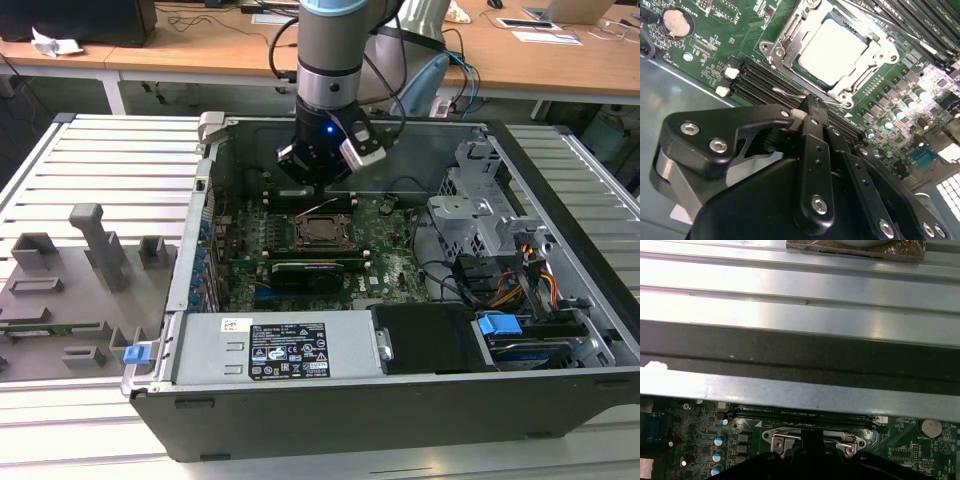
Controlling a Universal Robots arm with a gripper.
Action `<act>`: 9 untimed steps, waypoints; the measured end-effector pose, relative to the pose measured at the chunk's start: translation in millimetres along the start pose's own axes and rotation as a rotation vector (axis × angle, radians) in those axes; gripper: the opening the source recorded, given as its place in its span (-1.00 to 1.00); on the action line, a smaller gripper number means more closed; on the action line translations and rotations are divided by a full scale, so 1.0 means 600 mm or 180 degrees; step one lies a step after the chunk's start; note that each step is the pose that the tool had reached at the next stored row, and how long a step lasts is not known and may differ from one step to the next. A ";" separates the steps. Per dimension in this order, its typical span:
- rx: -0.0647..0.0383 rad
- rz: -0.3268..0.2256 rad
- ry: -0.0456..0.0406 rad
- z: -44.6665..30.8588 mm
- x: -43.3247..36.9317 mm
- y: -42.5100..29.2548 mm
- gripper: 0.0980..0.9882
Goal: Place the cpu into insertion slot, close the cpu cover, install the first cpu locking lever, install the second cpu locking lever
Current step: 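Install the first cpu locking lever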
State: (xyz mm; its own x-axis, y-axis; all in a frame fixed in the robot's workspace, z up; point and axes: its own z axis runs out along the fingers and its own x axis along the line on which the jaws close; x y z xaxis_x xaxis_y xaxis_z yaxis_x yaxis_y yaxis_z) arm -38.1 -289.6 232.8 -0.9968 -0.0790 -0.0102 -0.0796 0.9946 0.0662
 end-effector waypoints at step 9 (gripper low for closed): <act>-0.0016 0.0006 -0.0002 0.007 -0.006 0.001 -0.98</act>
State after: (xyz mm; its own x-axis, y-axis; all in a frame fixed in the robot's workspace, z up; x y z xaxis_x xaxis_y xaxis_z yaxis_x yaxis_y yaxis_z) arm -34.6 -288.5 228.9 -0.9970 -0.0771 -0.0106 -0.0776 0.9944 0.0713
